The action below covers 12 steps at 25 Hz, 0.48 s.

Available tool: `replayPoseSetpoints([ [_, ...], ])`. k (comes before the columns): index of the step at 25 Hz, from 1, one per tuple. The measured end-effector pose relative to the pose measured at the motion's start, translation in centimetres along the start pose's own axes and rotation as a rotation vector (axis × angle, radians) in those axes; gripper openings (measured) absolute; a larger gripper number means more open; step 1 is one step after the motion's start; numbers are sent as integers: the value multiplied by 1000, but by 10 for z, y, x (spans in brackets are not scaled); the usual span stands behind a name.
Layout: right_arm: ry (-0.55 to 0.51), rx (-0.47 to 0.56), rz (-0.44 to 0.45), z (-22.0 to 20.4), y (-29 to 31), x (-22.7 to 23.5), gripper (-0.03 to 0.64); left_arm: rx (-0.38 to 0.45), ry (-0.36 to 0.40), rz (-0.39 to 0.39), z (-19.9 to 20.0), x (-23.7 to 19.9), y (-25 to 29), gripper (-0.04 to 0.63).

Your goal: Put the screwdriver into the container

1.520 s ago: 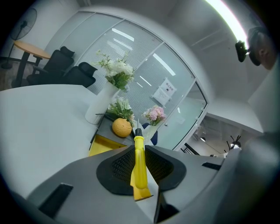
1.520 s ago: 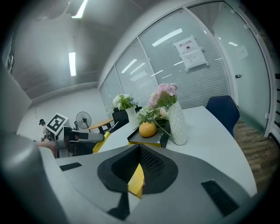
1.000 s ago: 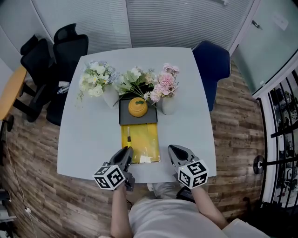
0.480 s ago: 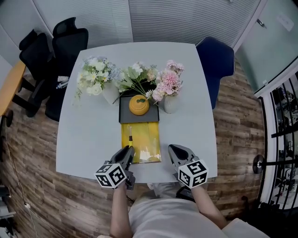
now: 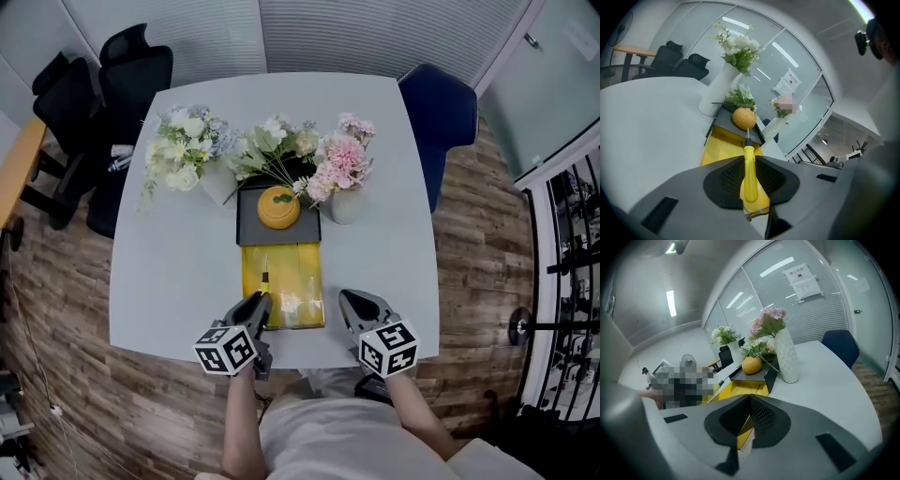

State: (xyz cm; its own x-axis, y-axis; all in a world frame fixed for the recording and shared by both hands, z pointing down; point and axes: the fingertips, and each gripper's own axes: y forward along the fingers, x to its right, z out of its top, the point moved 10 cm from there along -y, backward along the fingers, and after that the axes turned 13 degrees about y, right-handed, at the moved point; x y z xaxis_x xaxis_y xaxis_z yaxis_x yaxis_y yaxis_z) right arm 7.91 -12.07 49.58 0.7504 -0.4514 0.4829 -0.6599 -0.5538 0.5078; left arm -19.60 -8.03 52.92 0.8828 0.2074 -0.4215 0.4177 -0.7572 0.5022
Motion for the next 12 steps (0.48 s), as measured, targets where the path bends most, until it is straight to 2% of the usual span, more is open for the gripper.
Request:
replayPoseSetpoints([
  [12, 10, -24, -6, 3, 15, 10, 15, -141, 80, 25, -1, 0, 21, 71],
])
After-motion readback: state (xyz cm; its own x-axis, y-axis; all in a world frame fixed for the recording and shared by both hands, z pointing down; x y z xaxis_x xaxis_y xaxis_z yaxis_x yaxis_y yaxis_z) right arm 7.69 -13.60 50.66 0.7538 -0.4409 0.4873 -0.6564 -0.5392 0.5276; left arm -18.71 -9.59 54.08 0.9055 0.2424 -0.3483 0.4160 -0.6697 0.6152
